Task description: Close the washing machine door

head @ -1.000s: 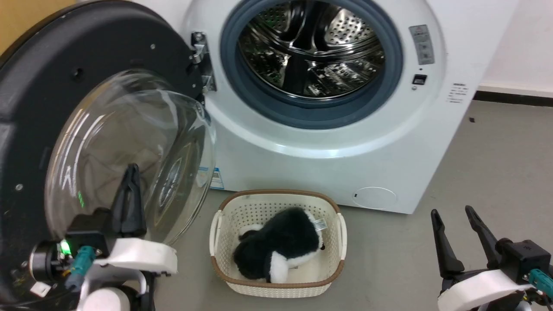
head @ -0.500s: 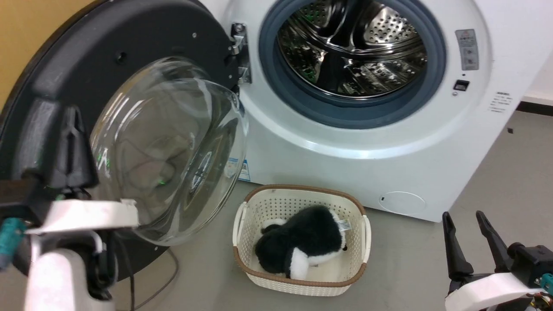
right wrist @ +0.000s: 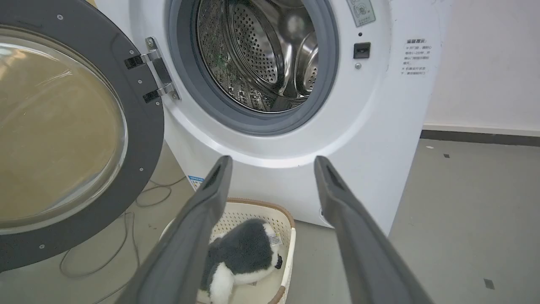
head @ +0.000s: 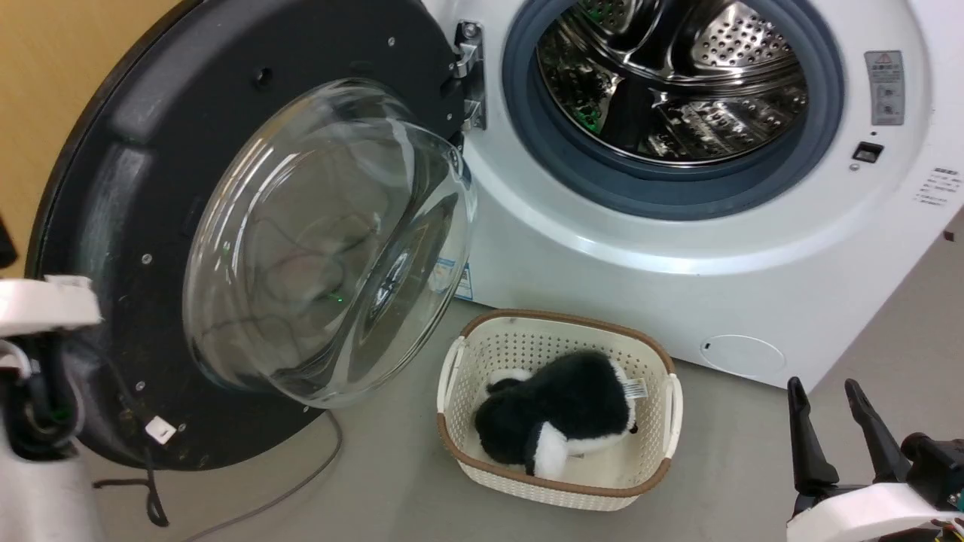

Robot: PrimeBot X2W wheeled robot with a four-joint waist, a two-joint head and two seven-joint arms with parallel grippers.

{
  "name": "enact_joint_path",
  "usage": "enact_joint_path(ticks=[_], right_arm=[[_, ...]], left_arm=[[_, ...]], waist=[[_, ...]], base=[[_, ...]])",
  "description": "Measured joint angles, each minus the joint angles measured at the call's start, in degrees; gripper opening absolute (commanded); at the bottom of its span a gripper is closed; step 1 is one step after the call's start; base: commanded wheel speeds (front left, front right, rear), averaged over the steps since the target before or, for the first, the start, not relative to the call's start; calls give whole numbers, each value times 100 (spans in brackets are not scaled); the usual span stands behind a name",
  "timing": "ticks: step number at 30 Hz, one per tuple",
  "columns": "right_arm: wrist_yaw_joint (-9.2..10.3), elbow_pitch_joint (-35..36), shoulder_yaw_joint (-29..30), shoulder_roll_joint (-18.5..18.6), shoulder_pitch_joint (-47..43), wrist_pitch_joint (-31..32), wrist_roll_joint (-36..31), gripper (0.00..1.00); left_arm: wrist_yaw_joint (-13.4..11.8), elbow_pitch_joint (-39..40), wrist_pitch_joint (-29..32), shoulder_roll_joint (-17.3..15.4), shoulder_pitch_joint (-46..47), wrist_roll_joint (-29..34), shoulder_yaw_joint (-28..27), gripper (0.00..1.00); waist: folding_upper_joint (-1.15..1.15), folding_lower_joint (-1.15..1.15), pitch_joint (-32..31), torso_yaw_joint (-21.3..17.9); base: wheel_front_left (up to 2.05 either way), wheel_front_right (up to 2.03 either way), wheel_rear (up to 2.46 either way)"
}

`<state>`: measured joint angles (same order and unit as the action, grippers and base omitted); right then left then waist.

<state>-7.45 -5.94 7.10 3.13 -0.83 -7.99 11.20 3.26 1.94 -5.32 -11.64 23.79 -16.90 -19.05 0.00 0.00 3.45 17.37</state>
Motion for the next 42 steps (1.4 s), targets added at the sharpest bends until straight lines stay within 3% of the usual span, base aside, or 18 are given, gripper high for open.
enact_joint_path(ticks=[6, 16, 21, 29, 42], right_arm=[[0, -82, 77, -1, 2, -77, 91, 100], [0, -166, 246, -1, 2, -181, 205, 100], [0, -176, 346, -1, 2, -255, 247, 100], [1, -121, 318, -7, 2, -331, 141, 100], [0, -188, 512, -8, 4, -501, 322, 100]], left_arm=[[45, -673, 554, -299, 349, -600, -355, 0], [-42, -1809, 2475, -505, 675, -2229, -920, 0], [-10, -2197, 3203, -658, 672, -2740, -1102, 0], [207, -2249, 4411, -342, 424, -3667, -989, 0], [298, -1440, 5586, 124, -280, -4975, -980, 0]], waist=[[0, 0, 51, 154], [0, 0, 121, 402], [0, 0, 191, 521], [0, 0, 285, 711], [0, 0, 389, 910]], base=[[0, 0, 0], [0, 0, 0], [0, 0, 0], [0, 0, 0], [0, 0, 0]])
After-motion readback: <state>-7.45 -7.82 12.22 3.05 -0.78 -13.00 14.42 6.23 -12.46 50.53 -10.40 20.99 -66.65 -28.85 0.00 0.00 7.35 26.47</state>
